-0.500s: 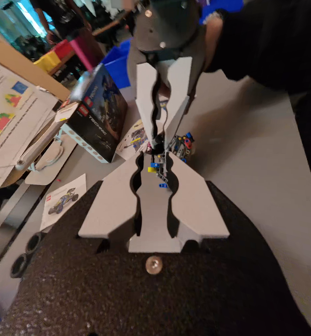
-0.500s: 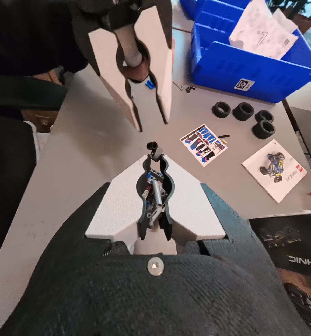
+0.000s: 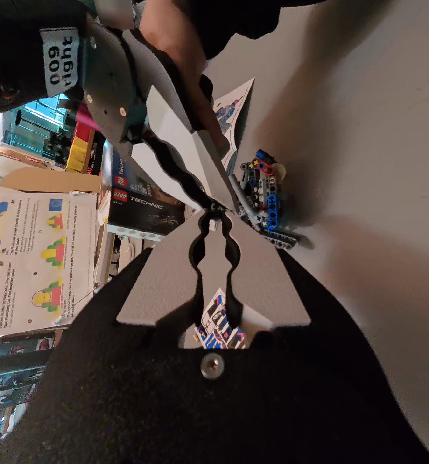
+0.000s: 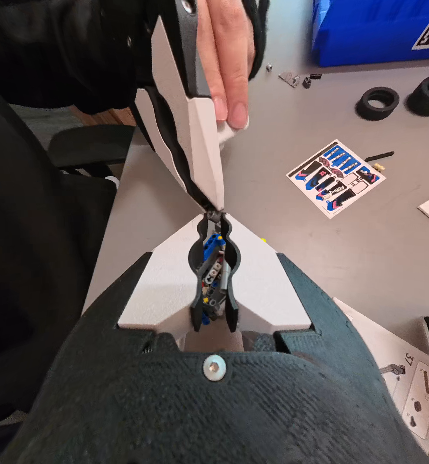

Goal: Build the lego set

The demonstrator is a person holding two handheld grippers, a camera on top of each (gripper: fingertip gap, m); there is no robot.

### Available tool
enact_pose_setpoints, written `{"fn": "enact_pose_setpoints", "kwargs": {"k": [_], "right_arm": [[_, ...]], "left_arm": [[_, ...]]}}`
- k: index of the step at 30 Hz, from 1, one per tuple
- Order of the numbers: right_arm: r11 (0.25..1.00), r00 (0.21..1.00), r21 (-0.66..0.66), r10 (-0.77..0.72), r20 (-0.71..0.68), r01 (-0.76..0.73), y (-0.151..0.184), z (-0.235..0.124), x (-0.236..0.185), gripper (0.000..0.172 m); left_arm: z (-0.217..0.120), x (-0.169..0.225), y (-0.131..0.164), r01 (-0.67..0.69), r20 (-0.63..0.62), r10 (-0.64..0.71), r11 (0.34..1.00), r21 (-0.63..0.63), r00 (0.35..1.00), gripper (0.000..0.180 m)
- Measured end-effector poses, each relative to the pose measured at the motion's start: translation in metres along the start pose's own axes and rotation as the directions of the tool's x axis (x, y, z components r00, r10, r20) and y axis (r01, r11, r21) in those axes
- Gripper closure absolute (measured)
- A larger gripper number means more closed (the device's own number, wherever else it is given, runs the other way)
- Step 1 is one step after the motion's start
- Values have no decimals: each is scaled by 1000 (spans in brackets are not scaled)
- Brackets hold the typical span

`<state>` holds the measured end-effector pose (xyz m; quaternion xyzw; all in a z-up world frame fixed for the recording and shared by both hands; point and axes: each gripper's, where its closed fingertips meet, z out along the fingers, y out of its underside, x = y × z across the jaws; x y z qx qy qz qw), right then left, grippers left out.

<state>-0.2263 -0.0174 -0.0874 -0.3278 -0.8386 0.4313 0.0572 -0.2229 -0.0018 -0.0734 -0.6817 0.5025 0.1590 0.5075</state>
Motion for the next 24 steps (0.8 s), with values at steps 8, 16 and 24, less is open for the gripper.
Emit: {"fn": "enact_pose_setpoints", "kwargs": {"k": [8, 16, 24], "right_arm": [[996, 965, -80, -46, -260, 26, 17, -24, 44, 132], [997, 961, 9, 75, -265, -75, 43, -24, 19, 89], [975, 971, 152, 186, -150, -163, 37, -22, 29, 108]], "left_arm": [[-2, 2, 32, 468, -262, -441, 883, 46, 858, 176], [20, 25, 45, 532, -530, -409, 842, 95, 743, 176], [32, 32, 46, 444, -607, -256, 878, 180, 752, 176]]}}
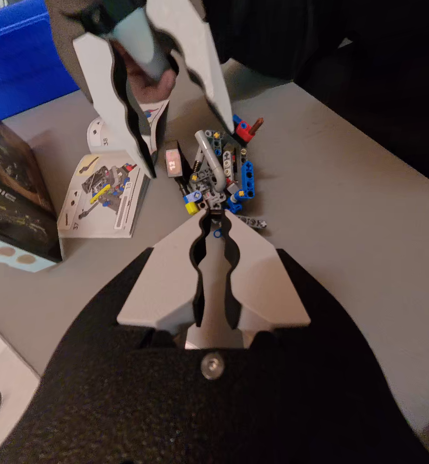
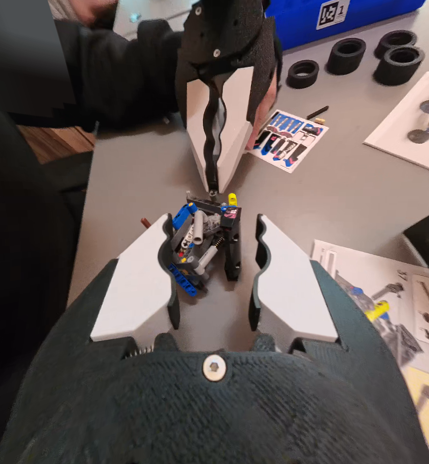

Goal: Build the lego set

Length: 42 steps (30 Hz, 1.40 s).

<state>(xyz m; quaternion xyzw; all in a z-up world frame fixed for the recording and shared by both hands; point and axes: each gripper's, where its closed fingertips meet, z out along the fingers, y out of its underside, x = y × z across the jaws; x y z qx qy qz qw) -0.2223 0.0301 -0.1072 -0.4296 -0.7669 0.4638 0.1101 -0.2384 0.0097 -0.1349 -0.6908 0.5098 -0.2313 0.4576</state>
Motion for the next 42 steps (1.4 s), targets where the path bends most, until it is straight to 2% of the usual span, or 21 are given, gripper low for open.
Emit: {"fn": "enact_pose_setpoints", "kwargs": {"k": [6, 14, 19, 26, 31, 34, 37, 42], "right_arm": [[995, 990, -87, 68, 127, -57, 27, 19, 2, 116], [999, 969, 38, -17, 245, 8, 21, 24, -2, 112], [993, 940, 118, -19, 341, -23, 17, 24, -7, 119], [993, 930, 116, -12, 367, -33, 18, 22, -9, 123], [992, 933, 118, -2, 361, -44, 18, 22, -9, 124], [992, 934, 119, -2, 357, -43, 18, 22, -9, 125], [992, 936, 121, 1, 351, -46, 18, 22, -9, 124], [991, 938, 121, 6, 347, -51, 18, 23, -8, 123]], "left_arm": [[1, -5, 3, -2, -33, 3, 999, 36, 999, 176], [3, -6, 4, 23, -28, -21, 997, 76, 999, 176], [3, -7, 5, 16, -25, -14, 997, 73, 1000, 176], [5, -5, 6, 30, -37, -28, 998, 57, 999, 176], [6, -6, 9, -30, 2, 30, 999, 22, 1000, 176], [7, -6, 12, -108, 30, 110, 992, -65, 993, 176], [5, -8, 12, -228, 54, 246, 947, -228, 968, 176], [1, -10, 12, -381, 33, 458, 774, -507, 888, 176]]}}
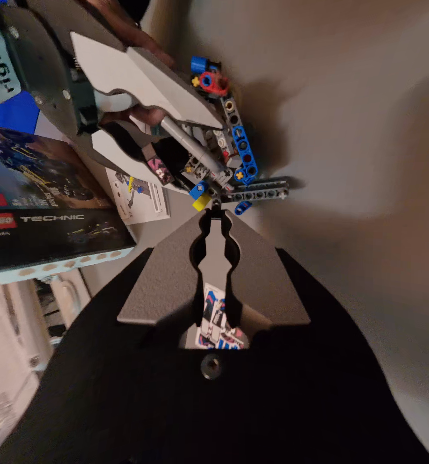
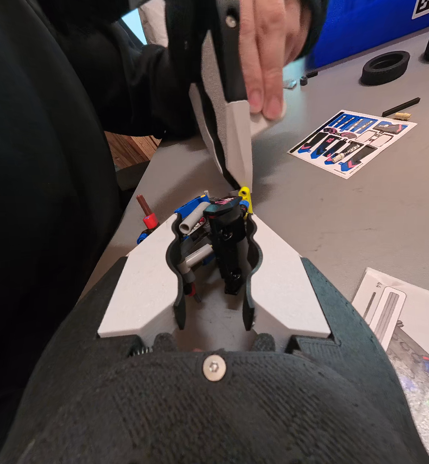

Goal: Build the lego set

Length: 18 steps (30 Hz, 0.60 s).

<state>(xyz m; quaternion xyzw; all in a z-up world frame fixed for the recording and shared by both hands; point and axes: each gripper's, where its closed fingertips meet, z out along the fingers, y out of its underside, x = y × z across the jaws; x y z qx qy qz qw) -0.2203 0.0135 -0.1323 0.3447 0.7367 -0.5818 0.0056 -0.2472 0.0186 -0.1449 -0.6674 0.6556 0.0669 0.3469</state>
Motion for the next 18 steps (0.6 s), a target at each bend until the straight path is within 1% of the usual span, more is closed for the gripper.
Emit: {"fn": "enact_pose_setpoints", "kwargs": {"k": [2, 3, 4, 6, 8, 9, 10, 11, 12, 13, 14, 15, 17, 18], "right_arm": [[1000, 1000, -1, -8, -7, 8, 0, 0, 0, 120], [1000, 999, -2, -19, -29, 19, 1, -1, 2, 114], [999, 997, -10, -33, -63, 33, 1, -4, 5, 110], [998, 993, -17, -64, -102, 62, -3, -12, 2, 108], [991, 982, 19, -131, -135, 135, -17, -23, -8, 106], [983, 968, 40, -168, -185, 178, -27, -31, -10, 108], [972, 944, 60, -205, -260, 228, -40, -39, -10, 115], [955, 901, 67, -246, -358, 288, -54, -48, -9, 128], [932, 841, 40, -306, -447, 361, -66, -52, -9, 139], [900, 780, -21, -390, -490, 436, -71, -50, -14, 142], [868, 729, -97, -466, -502, 487, -72, -42, -19, 146], [847, 692, -169, -514, -507, 505, -70, -34, -20, 147], [824, 670, -271, -564, -483, 498, -61, -15, -20, 149], [813, 653, -292, -580, -487, 504, -59, -8, -19, 155]], "left_arm": [[1, 0, -2, -41, 8, 42, 998, -50, 999, 176], [1, 0, -3, -41, 9, 42, 998, -56, 999, 176], [2, 0, -3, -29, 5, 30, 998, -54, 1000, 176], [1, 0, 0, 9, 0, -9, 999, -51, 1000, 176], [-2, -3, 4, 52, 2, -52, 998, -33, 999, 176], [-5, -3, 4, 86, -8, -86, 996, -7, 996, 176], [-9, -6, 2, 128, -7, -127, 991, 27, 992, 176], [-15, -11, 0, 170, 1, -170, 983, 64, 985, 176], [-21, -15, -5, 211, -5, -212, 972, 104, 977, 176], [-27, -19, -10, 250, -4, -252, 958, 143, 968, 176], [-32, -24, -14, 283, 3, -288, 942, 180, 958, 176], [-36, -27, -19, 309, -6, -315, 928, 209, 949, 176], [-42, -30, -25, 339, -9, -347, 909, 243, 938, 176], [-43, -31, -26, 341, -10, -350, 907, 247, 937, 176]]}}
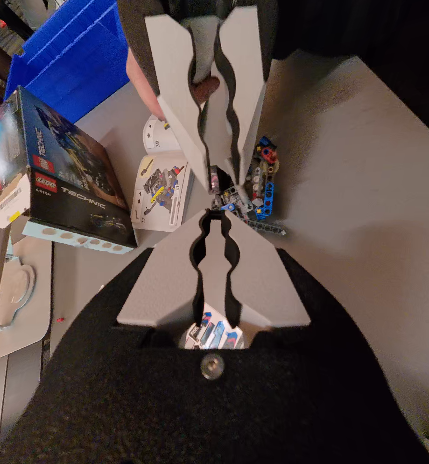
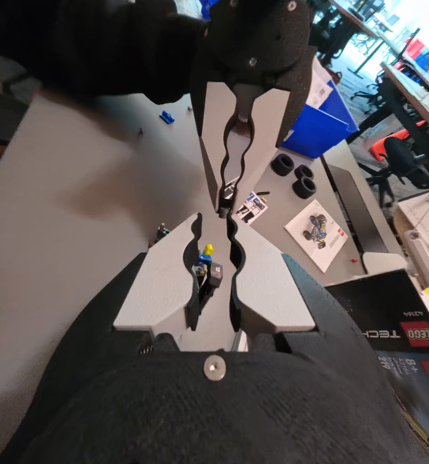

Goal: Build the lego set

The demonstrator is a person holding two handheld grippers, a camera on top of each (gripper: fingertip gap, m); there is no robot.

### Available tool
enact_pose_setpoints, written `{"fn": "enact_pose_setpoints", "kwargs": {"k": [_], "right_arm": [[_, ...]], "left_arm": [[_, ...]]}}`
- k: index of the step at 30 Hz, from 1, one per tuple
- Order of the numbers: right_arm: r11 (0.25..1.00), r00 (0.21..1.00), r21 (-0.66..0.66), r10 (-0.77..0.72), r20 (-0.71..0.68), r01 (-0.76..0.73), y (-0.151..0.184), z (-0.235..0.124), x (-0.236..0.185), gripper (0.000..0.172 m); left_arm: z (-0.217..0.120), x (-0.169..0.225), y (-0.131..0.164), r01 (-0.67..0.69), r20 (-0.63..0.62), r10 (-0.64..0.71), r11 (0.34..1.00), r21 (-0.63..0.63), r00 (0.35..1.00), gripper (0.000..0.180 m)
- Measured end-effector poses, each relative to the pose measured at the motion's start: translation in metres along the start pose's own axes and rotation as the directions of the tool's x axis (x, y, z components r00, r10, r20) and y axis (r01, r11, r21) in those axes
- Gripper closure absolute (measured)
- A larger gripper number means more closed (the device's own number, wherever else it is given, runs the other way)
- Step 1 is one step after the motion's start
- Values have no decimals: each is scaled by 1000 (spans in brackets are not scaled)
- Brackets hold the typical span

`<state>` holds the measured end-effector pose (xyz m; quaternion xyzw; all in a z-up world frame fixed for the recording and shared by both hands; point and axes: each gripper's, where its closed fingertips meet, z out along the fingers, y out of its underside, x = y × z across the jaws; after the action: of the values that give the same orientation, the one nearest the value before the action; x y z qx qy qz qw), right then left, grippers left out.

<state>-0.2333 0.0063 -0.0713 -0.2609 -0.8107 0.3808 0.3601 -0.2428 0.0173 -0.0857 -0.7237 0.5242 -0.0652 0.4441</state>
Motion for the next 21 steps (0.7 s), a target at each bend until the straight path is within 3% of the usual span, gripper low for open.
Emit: {"fn": "enact_pose_setpoints", "kwargs": {"k": [3, 6, 15, 21], "right_arm": [[999, 998, -38, -9, -57, 7, 4, 10, 0, 155], [999, 993, -32, -23, -117, 19, 0, 10, 3, 167], [999, 985, 25, -22, -169, 26, -7, 3, 5, 165], [999, 975, -20, -30, -218, 26, 1, 7, 10, 167]], "left_arm": [[-4, 2, -7, -19, 3, 19, 1000, 17, 1000, 176], [-6, 4, -9, -38, 4, 38, 999, 18, 999, 176], [-5, 1, -13, -70, 44, 69, 997, 15, 997, 176], [-1, -4, -7, -85, 78, 87, 996, -22, 993, 175]]}}
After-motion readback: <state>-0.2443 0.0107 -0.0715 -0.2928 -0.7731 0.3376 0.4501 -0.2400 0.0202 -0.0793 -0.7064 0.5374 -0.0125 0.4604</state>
